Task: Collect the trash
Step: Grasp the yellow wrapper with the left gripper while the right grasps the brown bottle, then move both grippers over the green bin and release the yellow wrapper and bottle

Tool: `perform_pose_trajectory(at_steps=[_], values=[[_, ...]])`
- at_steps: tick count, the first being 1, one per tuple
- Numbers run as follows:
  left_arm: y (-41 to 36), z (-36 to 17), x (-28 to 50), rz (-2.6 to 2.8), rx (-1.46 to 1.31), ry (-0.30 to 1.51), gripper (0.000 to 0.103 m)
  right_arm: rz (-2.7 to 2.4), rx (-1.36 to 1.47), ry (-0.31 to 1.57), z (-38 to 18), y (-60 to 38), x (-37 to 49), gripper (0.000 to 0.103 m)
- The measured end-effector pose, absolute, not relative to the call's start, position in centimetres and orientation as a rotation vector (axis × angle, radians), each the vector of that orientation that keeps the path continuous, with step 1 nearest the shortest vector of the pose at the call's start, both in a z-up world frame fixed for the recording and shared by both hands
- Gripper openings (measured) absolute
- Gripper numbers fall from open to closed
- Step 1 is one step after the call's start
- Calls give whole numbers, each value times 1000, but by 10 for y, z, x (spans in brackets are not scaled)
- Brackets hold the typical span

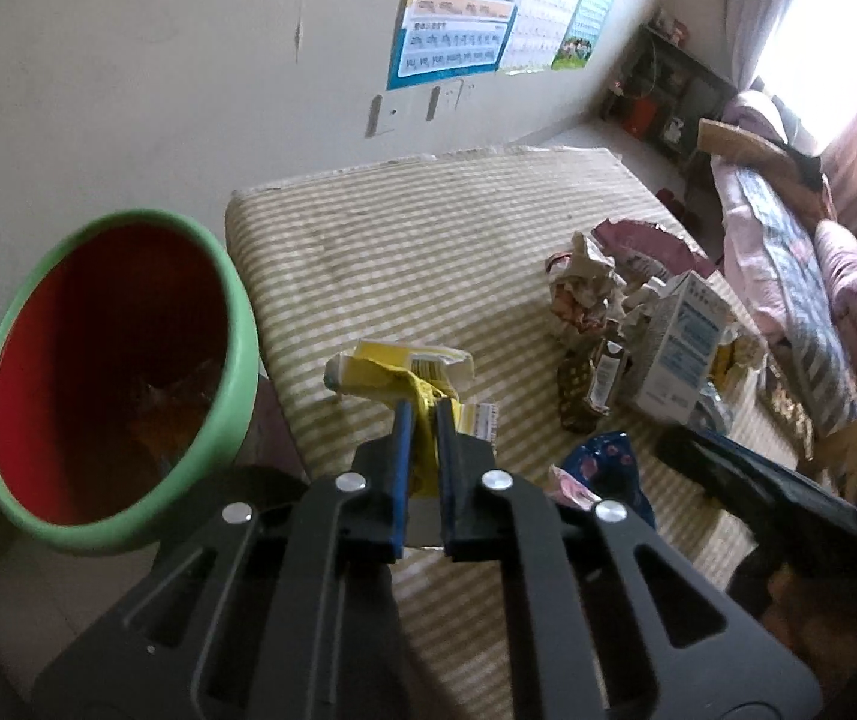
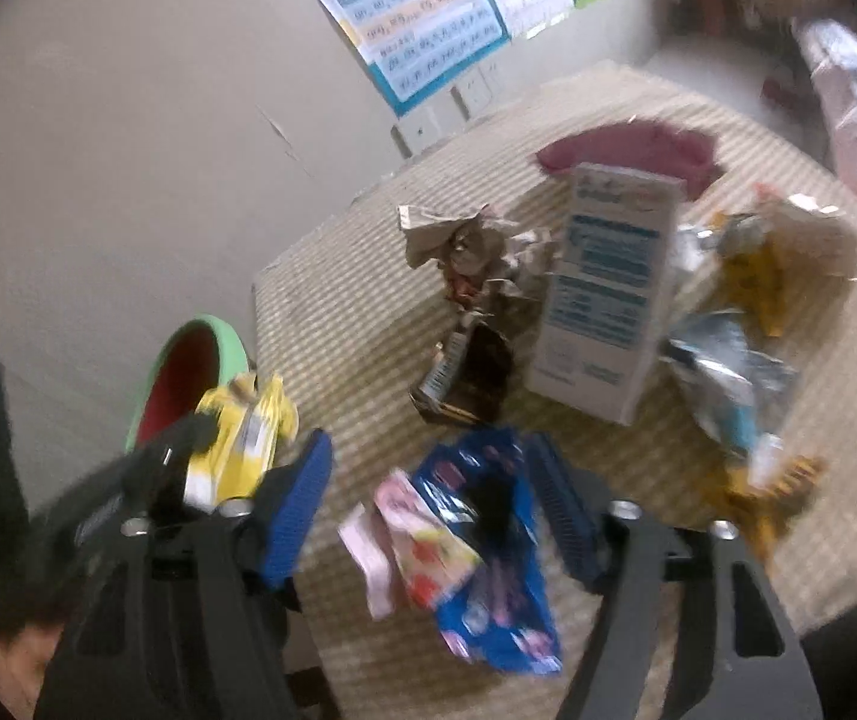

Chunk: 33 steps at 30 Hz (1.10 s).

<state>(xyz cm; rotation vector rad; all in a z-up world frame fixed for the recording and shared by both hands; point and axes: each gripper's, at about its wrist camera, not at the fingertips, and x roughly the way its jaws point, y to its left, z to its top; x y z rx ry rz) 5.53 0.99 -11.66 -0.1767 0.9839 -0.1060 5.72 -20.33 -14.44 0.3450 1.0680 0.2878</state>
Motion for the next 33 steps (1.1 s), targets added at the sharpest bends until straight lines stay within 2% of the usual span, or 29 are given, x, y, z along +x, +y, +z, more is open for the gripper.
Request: perform_pose_trajectory(at_steps=[3,7,9,15,22,33], values=[[11,-113,51,-114,-182,973,7,260,330,1103,-156,-193,80,44],[12,-107,45,-131,-173,951,7,215,264,1163,-173,-177,107,41],[14,-106,44,-132,-174,949,7,200,223,1183,-181,-172,113,33],[20,-110,43,-129,-205,960,7,183,183,1165,-181,-172,115,25],[25,-102,41,-123,-217,932,7,256,278,1090,-149,-184,82,24],[40,-81,38,-95,-240,868,7,317,233,984,-95,-170,34,25]])
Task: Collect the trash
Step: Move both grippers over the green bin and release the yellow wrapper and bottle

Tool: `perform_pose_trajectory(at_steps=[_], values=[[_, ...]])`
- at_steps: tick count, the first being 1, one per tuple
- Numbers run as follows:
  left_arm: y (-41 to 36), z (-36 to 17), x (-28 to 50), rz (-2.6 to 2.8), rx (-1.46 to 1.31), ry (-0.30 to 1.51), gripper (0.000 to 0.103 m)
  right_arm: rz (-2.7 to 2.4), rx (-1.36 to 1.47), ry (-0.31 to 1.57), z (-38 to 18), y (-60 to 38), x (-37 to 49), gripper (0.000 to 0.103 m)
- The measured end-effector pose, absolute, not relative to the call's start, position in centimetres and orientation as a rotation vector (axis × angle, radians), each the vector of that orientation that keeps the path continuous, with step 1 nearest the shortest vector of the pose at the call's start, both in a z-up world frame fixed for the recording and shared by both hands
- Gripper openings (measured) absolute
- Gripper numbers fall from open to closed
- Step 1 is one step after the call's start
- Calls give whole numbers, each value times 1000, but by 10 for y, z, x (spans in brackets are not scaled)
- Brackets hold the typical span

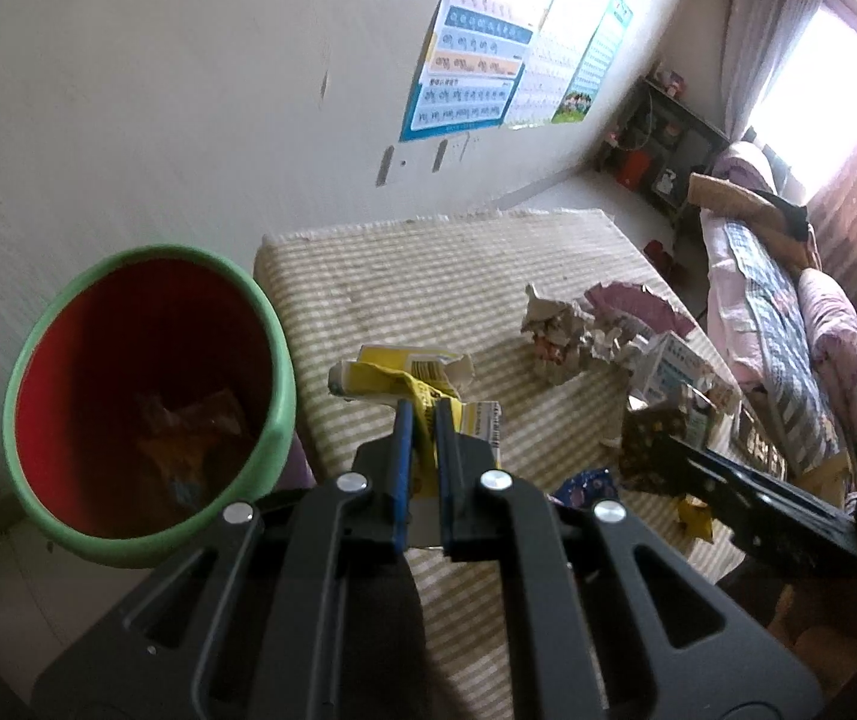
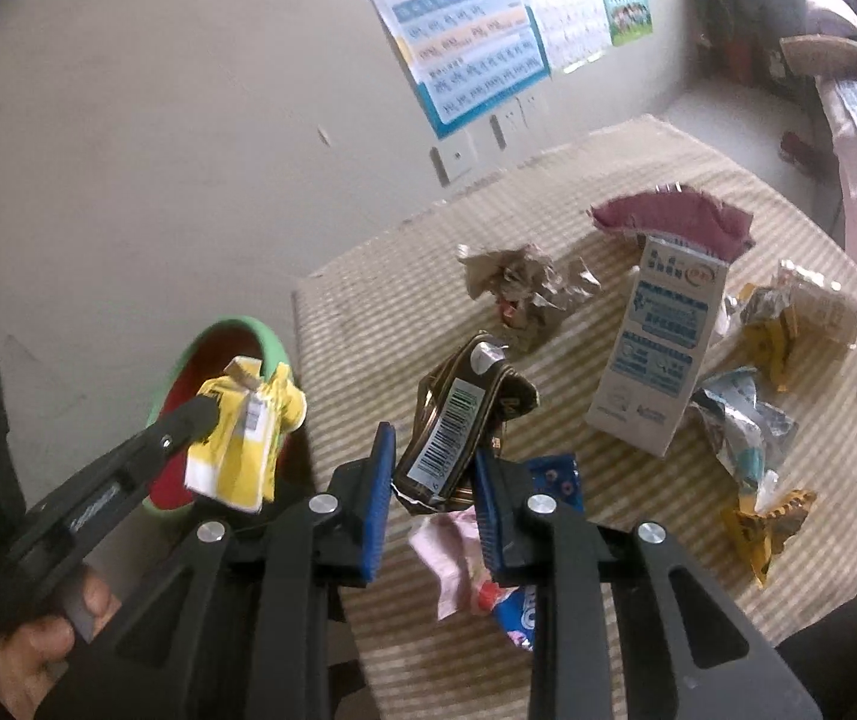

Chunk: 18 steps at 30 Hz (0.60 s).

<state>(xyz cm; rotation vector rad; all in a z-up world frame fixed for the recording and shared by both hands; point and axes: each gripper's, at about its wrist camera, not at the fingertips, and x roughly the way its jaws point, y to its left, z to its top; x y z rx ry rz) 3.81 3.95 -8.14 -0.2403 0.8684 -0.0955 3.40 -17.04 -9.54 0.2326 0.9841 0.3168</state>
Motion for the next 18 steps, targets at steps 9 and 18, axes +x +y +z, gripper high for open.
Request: perform_pose_trajectory(at_steps=[9,18], values=[[60,-72,36,-42,-254,827,7,380,201,942,-73,-149,25,25],[72,-74,34,-25,-269,822,7,402,173,941,-70,-135,24,25]])
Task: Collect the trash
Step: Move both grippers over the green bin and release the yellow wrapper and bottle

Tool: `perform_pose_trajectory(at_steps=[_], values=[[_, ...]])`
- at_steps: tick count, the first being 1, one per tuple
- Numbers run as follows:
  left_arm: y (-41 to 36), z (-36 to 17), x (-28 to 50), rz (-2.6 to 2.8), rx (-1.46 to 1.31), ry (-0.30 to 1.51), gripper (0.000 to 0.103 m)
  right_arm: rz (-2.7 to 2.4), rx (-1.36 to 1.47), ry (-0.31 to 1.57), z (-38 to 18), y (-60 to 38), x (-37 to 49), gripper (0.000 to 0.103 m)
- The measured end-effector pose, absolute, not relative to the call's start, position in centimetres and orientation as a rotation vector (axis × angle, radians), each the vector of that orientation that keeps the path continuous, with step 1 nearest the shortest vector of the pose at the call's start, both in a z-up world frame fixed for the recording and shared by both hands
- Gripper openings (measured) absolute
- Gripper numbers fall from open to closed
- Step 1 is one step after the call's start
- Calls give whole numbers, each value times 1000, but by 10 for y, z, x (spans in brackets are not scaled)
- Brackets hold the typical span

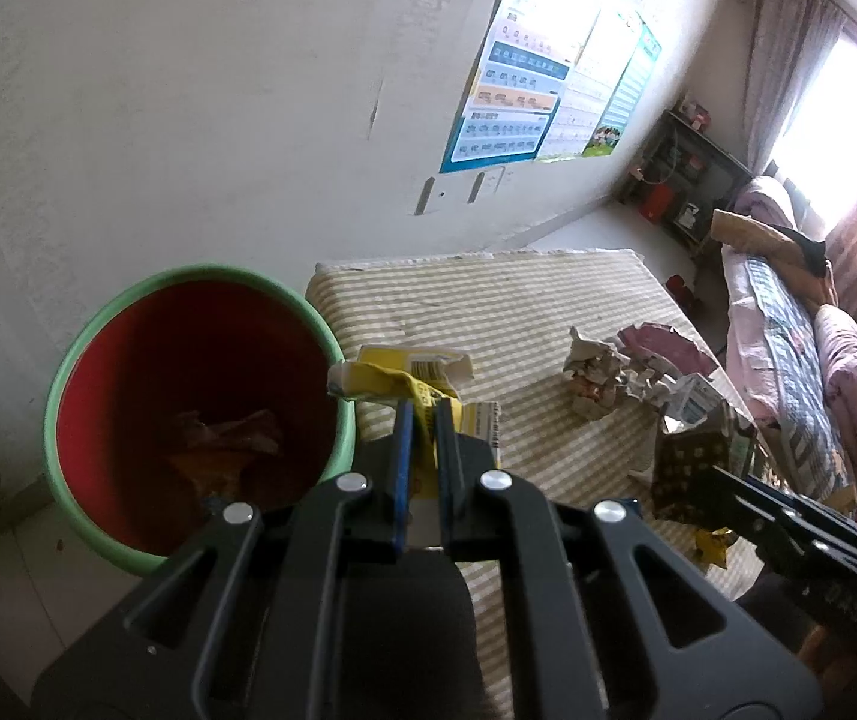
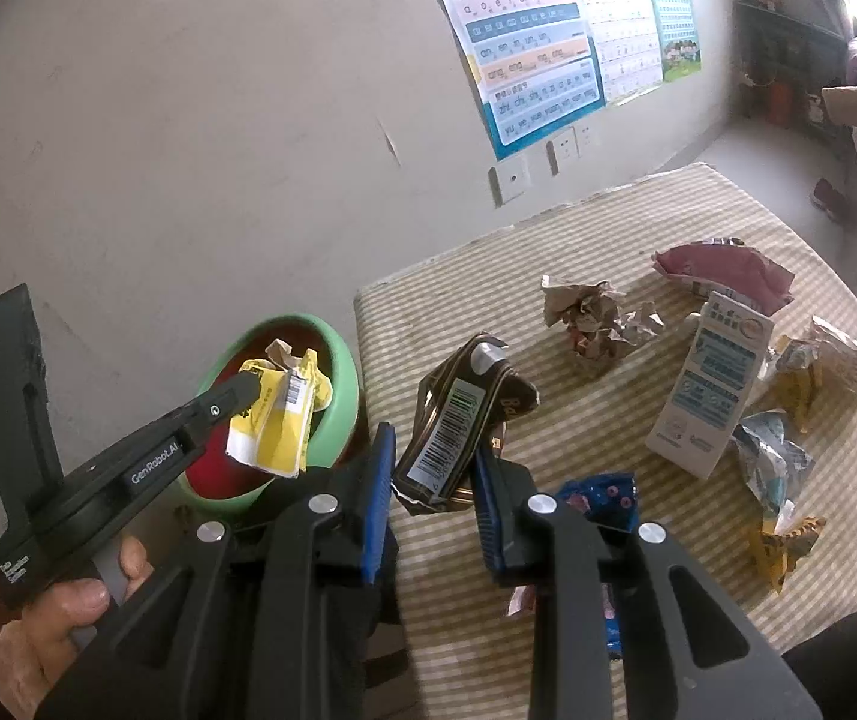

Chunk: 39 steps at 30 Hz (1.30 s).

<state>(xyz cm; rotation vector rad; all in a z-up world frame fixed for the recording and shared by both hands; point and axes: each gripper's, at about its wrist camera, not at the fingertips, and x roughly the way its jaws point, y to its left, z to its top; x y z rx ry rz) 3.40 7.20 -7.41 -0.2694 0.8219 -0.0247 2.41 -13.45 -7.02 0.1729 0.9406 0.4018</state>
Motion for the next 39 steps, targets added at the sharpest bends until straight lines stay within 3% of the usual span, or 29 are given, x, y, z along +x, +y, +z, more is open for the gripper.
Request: perform_pose_trajectory(at_steps=[39], values=[[118,-81,30,100,-316,814,7,481,124,968,-80,-94,30,25]])
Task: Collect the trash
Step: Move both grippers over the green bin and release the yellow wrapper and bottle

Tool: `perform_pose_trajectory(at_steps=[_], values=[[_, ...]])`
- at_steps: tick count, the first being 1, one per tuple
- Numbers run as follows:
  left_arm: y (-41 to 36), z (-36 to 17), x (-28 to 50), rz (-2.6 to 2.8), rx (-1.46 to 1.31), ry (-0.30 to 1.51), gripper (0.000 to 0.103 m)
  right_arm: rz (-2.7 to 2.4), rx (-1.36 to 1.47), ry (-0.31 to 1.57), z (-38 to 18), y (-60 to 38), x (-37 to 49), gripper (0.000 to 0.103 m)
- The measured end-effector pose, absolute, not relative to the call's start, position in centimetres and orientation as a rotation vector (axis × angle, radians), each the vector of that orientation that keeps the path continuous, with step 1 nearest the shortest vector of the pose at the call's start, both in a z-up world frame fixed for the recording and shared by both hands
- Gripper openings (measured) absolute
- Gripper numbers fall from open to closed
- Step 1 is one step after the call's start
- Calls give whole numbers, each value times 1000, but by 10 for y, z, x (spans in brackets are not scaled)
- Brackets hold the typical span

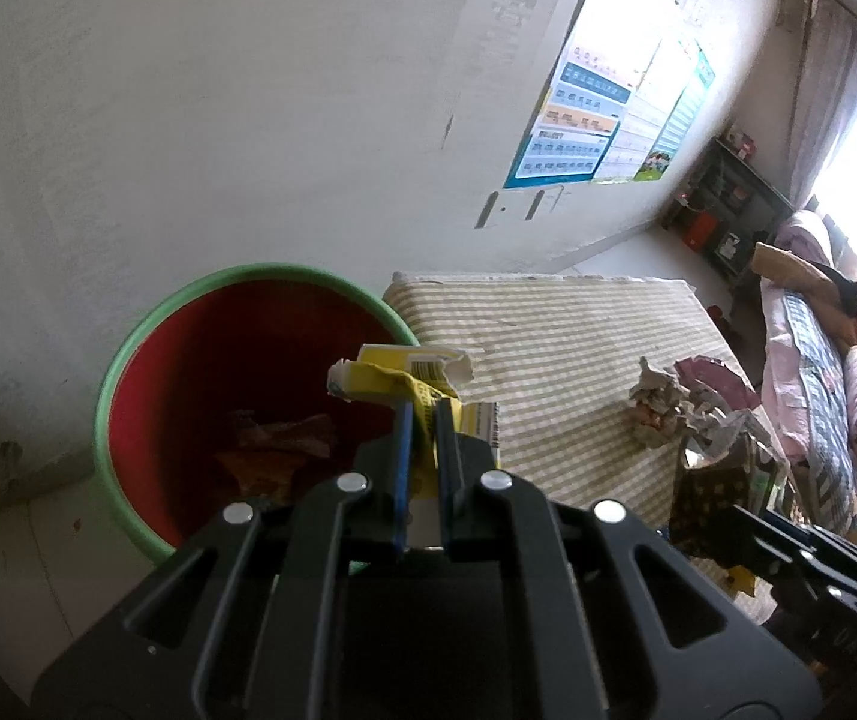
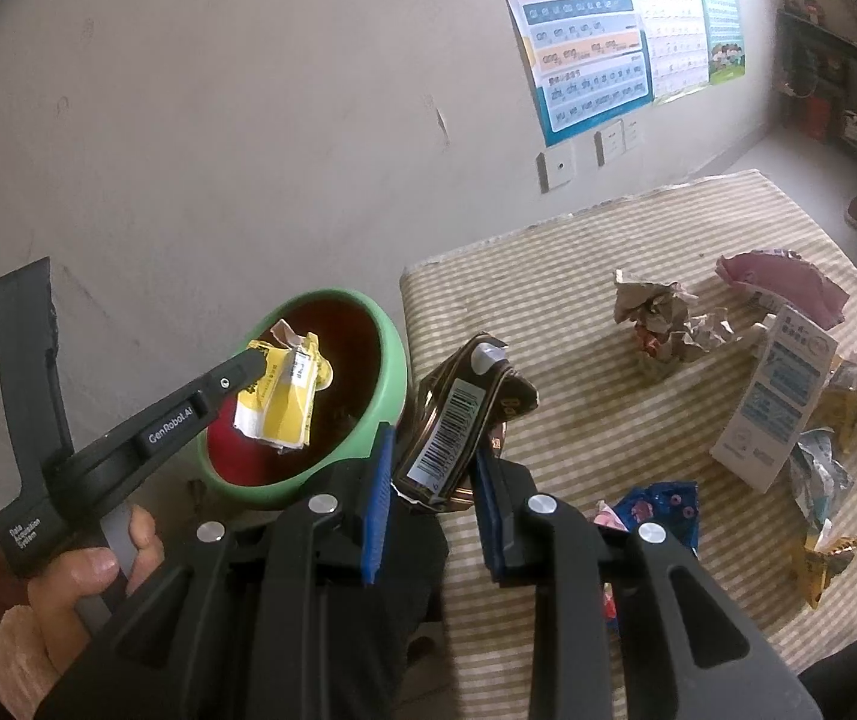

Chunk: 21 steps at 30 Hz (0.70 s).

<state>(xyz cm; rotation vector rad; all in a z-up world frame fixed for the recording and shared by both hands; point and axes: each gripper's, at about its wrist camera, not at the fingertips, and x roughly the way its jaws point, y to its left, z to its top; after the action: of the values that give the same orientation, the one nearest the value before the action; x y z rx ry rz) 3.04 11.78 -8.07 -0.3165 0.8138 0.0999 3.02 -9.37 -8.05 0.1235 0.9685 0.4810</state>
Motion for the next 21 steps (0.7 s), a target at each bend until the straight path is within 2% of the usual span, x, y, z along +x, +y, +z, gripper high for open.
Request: perform_pose_trajectory(at_steps=[21], values=[[207,-103,14,264,-439,828,7,690,-50,1001,-96,23,65,25]])
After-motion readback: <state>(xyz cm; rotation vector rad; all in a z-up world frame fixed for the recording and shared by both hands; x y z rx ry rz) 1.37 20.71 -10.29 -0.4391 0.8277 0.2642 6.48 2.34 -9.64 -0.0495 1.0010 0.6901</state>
